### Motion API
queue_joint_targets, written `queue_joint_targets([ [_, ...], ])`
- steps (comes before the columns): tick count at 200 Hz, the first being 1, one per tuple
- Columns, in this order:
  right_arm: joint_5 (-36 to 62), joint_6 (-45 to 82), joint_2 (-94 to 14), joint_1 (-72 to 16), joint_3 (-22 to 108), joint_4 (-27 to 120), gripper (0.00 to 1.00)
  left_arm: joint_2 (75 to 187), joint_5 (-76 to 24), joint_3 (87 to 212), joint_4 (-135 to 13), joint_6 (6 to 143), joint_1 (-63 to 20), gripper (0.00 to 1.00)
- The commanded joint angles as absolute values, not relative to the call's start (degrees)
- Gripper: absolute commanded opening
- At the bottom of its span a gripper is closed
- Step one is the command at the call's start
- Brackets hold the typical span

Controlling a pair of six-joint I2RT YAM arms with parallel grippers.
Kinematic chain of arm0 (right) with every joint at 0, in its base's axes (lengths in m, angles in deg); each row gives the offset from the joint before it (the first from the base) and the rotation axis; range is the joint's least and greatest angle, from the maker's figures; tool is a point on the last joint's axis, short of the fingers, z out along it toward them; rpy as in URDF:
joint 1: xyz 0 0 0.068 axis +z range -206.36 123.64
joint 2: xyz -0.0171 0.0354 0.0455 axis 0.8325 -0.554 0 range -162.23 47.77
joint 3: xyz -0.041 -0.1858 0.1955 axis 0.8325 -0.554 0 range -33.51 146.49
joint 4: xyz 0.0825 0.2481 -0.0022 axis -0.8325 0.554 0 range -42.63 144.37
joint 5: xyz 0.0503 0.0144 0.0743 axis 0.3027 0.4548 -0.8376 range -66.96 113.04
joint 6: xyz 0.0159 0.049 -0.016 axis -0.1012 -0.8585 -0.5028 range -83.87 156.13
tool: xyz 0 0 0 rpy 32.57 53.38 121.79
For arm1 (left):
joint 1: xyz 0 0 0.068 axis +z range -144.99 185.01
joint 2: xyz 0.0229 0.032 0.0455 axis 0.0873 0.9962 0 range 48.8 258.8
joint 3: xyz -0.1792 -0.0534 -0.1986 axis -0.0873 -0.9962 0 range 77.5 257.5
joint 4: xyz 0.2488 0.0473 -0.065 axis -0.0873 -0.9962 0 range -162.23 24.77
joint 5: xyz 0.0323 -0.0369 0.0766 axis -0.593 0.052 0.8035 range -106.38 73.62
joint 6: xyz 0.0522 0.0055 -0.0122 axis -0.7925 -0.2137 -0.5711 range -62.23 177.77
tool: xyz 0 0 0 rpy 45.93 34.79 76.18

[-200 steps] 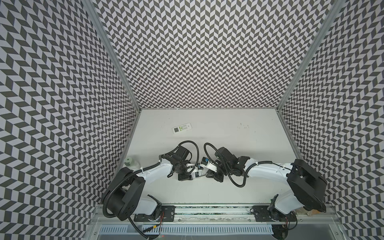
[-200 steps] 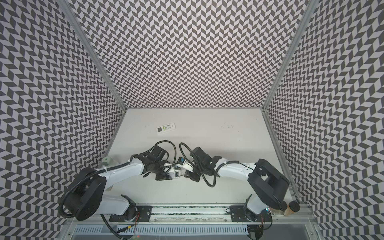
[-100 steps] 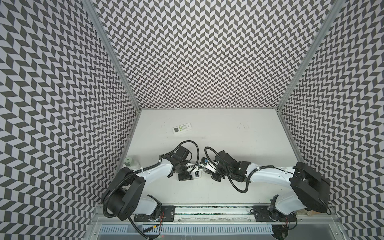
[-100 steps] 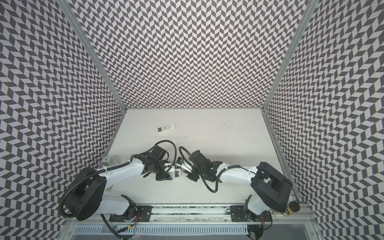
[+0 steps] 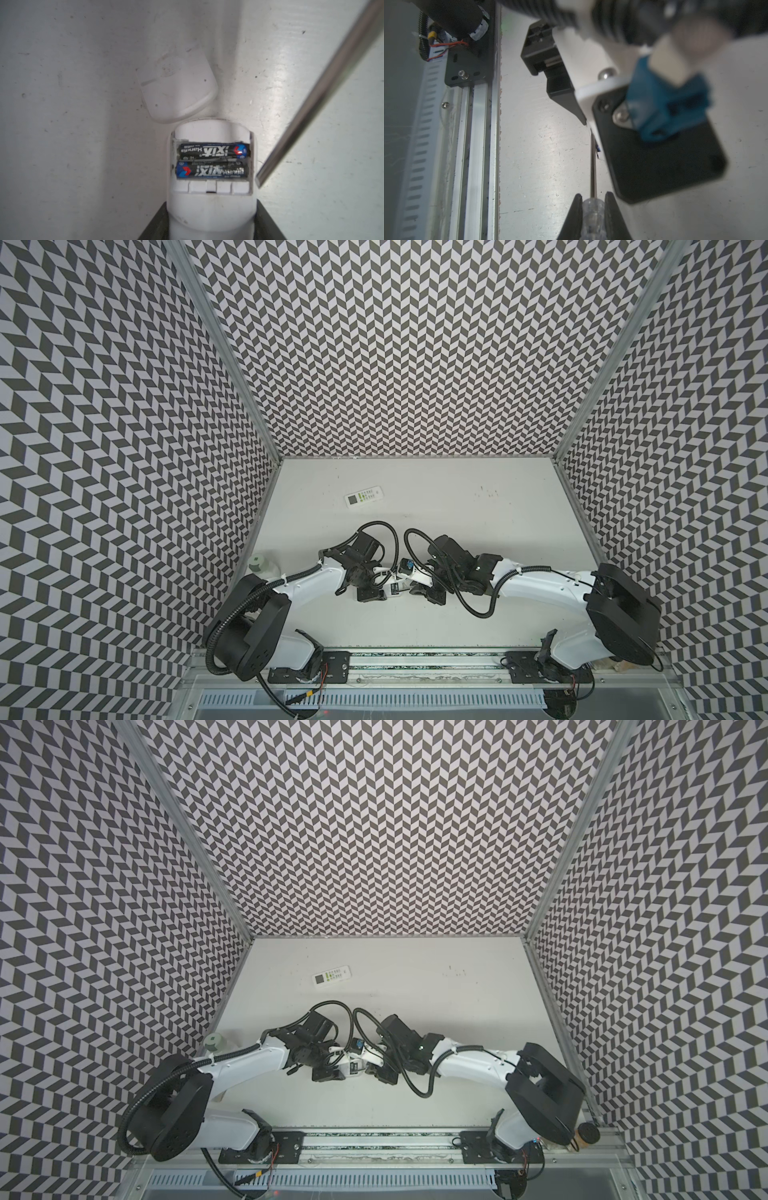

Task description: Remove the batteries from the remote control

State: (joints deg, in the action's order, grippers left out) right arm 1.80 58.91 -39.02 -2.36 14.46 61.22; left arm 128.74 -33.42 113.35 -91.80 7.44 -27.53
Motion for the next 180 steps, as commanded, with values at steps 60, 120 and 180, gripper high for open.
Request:
queue_joint_targets([
  [60, 0.66, 61.13, -40.83, -3.94, 16.75, 64.04, 0.0, 129.76, -36.39, 112.9, -92.3, 6.04, -29.01, 0.47],
  [120, 1.73, 55.68, -39.78, -5.97, 15.32, 54.79, 0.0, 129.68, -36.64, 113.21, -92.55, 6.23, -29.27, 0.47],
  [180, 1.1, 53.72, -44.42, -6.78, 16.55, 52.15, 0.0, 130.15, -37.01, 113.39, -92.35, 6.17, -29.58, 0.5],
])
